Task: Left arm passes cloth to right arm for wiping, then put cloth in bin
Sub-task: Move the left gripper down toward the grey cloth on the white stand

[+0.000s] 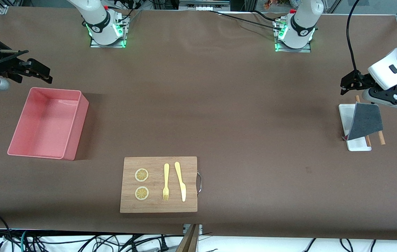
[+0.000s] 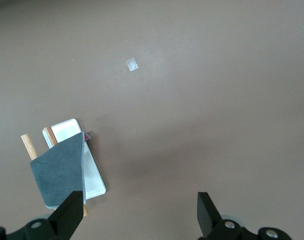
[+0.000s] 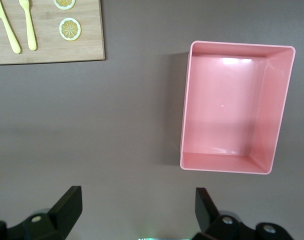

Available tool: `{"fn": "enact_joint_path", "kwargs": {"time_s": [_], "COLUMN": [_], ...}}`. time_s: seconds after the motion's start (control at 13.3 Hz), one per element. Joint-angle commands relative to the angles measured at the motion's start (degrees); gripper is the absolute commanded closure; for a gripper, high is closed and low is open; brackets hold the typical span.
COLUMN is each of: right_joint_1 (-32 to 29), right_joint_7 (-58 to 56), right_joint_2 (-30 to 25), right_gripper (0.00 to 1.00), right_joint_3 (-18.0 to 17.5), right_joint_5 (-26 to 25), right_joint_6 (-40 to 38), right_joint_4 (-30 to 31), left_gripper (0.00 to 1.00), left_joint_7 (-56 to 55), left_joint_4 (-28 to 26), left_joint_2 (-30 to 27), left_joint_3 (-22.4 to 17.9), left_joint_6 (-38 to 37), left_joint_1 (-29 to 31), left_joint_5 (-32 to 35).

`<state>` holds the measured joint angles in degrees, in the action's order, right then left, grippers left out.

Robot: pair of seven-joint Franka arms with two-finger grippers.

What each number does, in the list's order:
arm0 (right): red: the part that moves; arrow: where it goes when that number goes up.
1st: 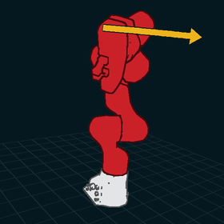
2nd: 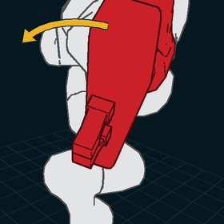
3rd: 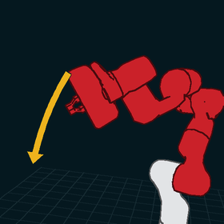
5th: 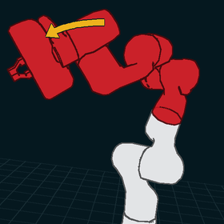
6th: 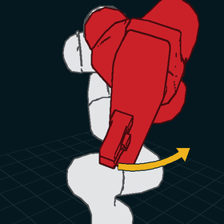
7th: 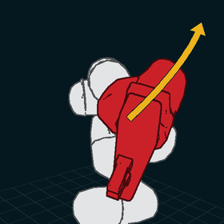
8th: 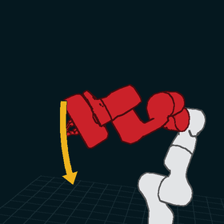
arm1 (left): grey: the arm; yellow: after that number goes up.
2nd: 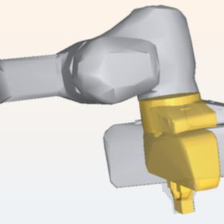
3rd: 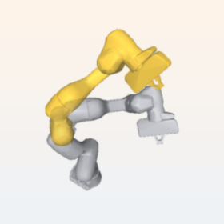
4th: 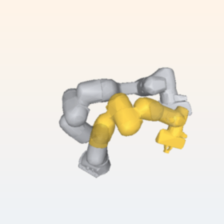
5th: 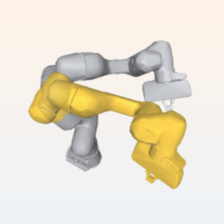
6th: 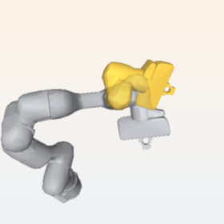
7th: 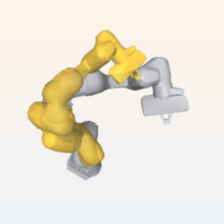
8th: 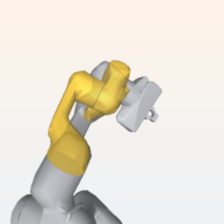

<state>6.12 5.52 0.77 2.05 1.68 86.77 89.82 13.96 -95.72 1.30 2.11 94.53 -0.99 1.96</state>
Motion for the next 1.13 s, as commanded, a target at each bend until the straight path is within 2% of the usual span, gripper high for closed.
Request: {"fn": "enact_joint_path", "kwargs": {"time_s": [0.0,0.3,0.6,1.05], "right_joint_1": [-0.2,-0.3,-0.3,-0.1], "right_joint_7": [0.0,-0.3,-0.9,-0.9], "right_joint_2": [-0.7,-0.7,-0.4,-0.4], "right_gripper": [0.00,0.00,0.00,0.00], "right_joint_3": [0.1,0.4,2.6,2.2], "right_joint_5": [1.0,1.0,1.0,1.0], "right_joint_6": [0.3,-0.2,-0.3,0.2], "right_joint_4": [0.3,0.4,0.4,0.3], "left_gripper": [0.00,0.00,0.00,0.00], "left_joint_7": [0.5,0.3,0.4,0.2], "left_joint_4": [1.2,1.3,1.2,1.4], "left_joint_2": [0.5,0.5,0.5,1.8], "left_joint_3": [-0.3,-0.4,-0.4,-0.4], "left_joint_6": [-1.0,-1.1,-1.1,-1.1], "left_joint_1": [-0.1,0.2,0.3,0.2], "left_joint_5": [-1.6,-2.6,-2.6,-2.8]}}
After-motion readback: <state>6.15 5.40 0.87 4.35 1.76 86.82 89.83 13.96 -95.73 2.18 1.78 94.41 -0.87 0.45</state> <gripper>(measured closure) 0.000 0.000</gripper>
